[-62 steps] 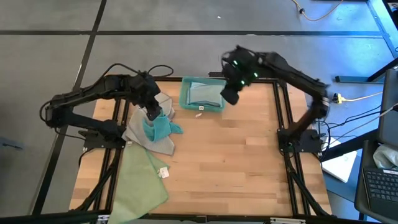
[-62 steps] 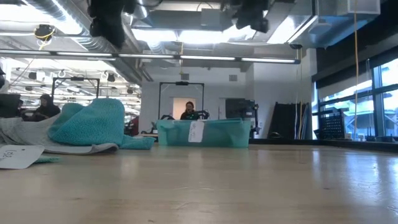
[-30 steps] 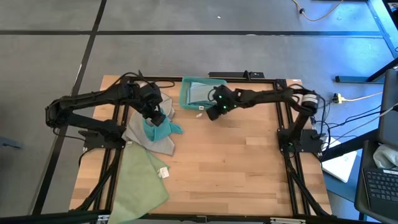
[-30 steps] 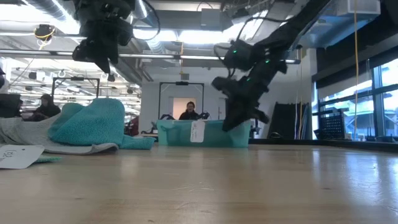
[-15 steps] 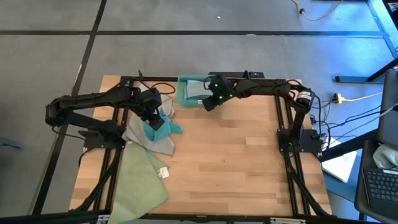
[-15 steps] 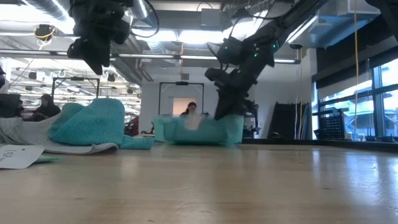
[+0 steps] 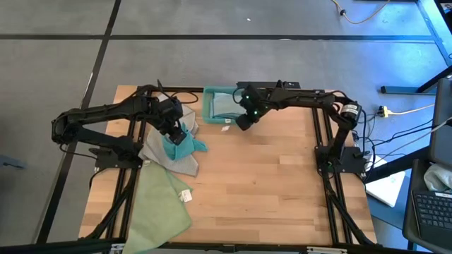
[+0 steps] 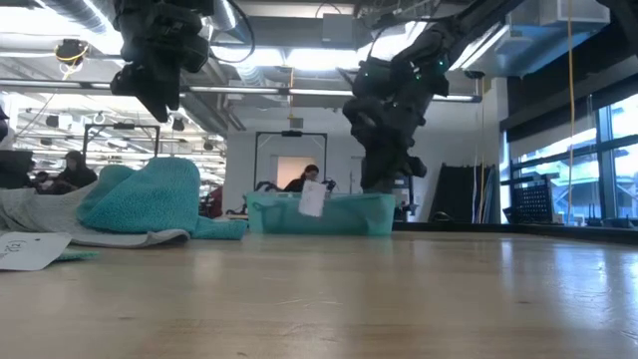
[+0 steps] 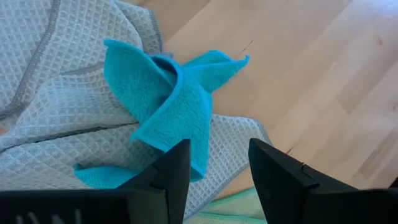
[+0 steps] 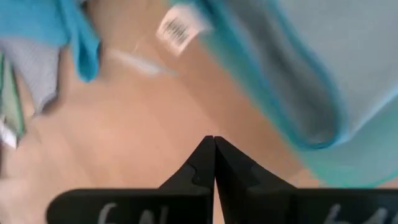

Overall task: Fold microfiber towels
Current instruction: Prepare the blue towel

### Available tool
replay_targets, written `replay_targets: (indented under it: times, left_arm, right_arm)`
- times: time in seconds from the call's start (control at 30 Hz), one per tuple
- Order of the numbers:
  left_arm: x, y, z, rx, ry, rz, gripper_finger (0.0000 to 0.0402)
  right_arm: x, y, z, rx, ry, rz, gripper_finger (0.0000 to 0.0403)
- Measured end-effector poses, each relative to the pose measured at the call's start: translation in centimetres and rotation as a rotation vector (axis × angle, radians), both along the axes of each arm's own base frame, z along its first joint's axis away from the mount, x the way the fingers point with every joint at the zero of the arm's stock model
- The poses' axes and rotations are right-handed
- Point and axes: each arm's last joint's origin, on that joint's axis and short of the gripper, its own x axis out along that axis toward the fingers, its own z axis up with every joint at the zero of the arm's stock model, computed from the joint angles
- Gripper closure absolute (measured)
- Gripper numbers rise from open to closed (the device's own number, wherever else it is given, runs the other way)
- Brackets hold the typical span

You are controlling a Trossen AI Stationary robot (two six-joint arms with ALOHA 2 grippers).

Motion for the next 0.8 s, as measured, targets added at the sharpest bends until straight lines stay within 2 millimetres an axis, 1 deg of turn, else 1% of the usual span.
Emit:
replay_targets:
  times: [0.13,0.2,0.3,0.43,0.6,0.7,0.73,0.8]
  left_arm:
    - [0.0,0.0,0.0,0.001,0.005,0.001,0.0248]
    - [-0.2,0.0,-0.1,-0.002,0.019,0.002,0.0248]
    - [-0.6,-0.2,-0.2,-0.011,0.065,-0.004,0.0248]
    - [-1.2,-0.1,-0.4,0.066,0.147,-0.055,0.0248]
    - [-1.0,0.4,-0.3,0.145,0.132,-0.082,0.0246]
    - [-0.7,0.9,-0.2,0.160,0.083,-0.100,0.0236]
    - [-0.5,1.1,-0.4,0.159,0.062,-0.113,0.0231]
    - [-0.3,1.3,-1.4,0.121,0.073,-0.133,0.0217]
  right_arm:
    - [0.3,0.6,1.3,-0.026,-0.029,0.041,0.0391]
    - [0.1,0.8,2.2,-0.028,-0.024,0.048,0.0391]
    - [-0.5,1.2,4.5,-0.066,-0.049,0.090,0.0391]
    - [-2.3,2.0,8.6,-0.156,-0.145,0.157,0.0391]
    - [-5.4,3.6,13.5,-0.258,-0.289,0.188,0.0391]
    - [-6.9,4.4,15.4,-0.294,-0.352,0.188,0.0391]
    - [-7.3,4.6,15.9,-0.301,-0.368,0.188,0.0391]
    - [-8.0,5.1,16.7,-0.298,-0.398,0.183,0.0391]
